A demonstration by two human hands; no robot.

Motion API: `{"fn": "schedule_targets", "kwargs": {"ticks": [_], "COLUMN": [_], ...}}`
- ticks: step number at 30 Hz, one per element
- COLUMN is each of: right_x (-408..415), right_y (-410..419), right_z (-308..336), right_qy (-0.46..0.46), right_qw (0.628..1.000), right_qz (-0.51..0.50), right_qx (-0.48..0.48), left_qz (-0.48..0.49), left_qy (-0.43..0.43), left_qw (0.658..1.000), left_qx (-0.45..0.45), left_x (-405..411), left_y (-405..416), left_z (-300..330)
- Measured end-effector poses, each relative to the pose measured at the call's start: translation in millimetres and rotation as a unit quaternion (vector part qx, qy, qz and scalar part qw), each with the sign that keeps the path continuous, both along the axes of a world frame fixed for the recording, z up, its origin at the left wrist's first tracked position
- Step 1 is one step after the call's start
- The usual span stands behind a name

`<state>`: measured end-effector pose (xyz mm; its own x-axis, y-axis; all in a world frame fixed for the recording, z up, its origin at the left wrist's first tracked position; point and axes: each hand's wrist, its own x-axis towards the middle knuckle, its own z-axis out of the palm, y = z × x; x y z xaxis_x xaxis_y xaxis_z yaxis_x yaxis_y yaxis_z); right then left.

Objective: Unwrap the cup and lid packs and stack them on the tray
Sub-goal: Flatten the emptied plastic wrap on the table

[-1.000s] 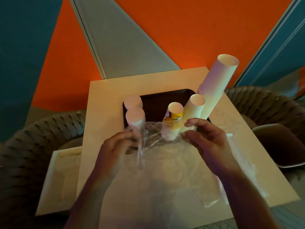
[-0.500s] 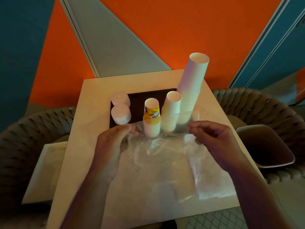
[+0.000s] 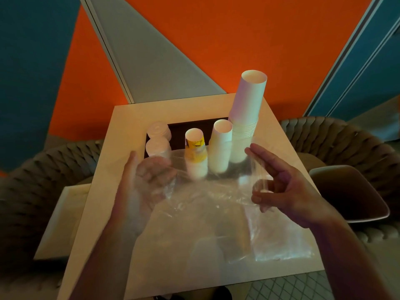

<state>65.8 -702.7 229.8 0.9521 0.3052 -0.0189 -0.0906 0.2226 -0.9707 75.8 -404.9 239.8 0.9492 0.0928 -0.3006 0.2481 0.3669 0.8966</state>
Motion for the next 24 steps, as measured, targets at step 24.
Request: {"fn": "schedule_targets", "kwargs": {"ticks": [24], "right_x": [6], "right_y": [-29], "right_z": [8], "right_qy": [0.020], "right_qw": [0.999], "right_qz": [0.025], "right_qx": [0.011], "left_qz": [-0.139], "left_qy": [-0.024], "left_qw": [0.989], "left_qx": [-0.038], "left_x": [-16], "left_y": [38], "left_z": [-30]}}
